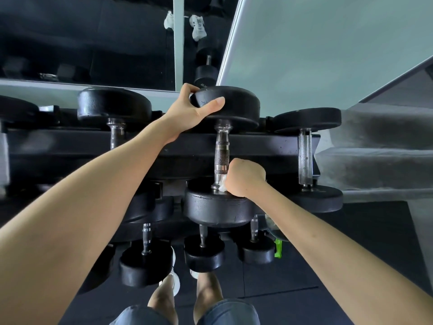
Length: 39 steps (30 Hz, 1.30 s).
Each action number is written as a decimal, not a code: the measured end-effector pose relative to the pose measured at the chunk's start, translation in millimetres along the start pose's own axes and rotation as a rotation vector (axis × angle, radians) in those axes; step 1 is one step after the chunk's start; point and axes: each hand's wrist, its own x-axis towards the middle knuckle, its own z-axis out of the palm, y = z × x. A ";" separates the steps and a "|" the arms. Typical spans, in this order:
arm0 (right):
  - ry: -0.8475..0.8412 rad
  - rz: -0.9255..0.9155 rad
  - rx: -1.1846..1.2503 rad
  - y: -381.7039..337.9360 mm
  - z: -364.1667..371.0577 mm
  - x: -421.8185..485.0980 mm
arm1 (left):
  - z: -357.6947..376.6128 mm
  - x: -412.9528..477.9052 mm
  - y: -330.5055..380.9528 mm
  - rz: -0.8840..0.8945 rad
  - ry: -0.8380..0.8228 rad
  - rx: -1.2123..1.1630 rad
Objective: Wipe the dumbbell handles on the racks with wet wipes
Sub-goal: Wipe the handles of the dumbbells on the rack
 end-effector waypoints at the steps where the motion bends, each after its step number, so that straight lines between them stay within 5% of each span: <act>1: -0.020 -0.036 -0.027 -1.8 -3.8 -2.2 | -0.6 -0.5 0.6 -0.001 -0.003 -0.003; 5: -0.229 0.012 0.183 6.5 -27.7 1.7 | -2.3 -0.3 2.2 -0.009 -0.015 -0.012; 8: 0.042 -0.120 0.313 18.5 -35.4 13.5 | -3.4 -1.2 3.8 -0.012 -0.025 -0.010; 11: 0.388 -0.522 -0.202 2.9 -24.7 15.2 | -3.5 -0.5 3.7 -0.011 -0.030 -0.002; 13: 0.403 -0.719 -0.650 -12.4 -13.4 16.1 | -4.0 -0.1 3.1 -0.005 -0.034 0.007; 17: 0.333 -0.917 -0.698 -0.1 -0.3 17.0 | -5.3 1.3 2.2 0.007 -0.041 0.022; 23: 0.288 -0.903 -0.421 33.9 -14.8 24.4 | -5.4 1.4 0.1 0.000 -0.028 0.000; 26: 0.470 -0.804 -0.183 30.4 -16.2 35.1 | -4.9 2.6 -1.2 0.007 -0.022 -0.011; 34: 0.518 -0.796 -0.161 48.1 16.6 21.0 | -6.2 4.7 -0.8 0.011 -0.039 -0.006; 39: 0.721 -0.525 0.243 33.8 -0.3 45.4 | -5.3 5.4 -2.6 0.019 -0.038 -0.024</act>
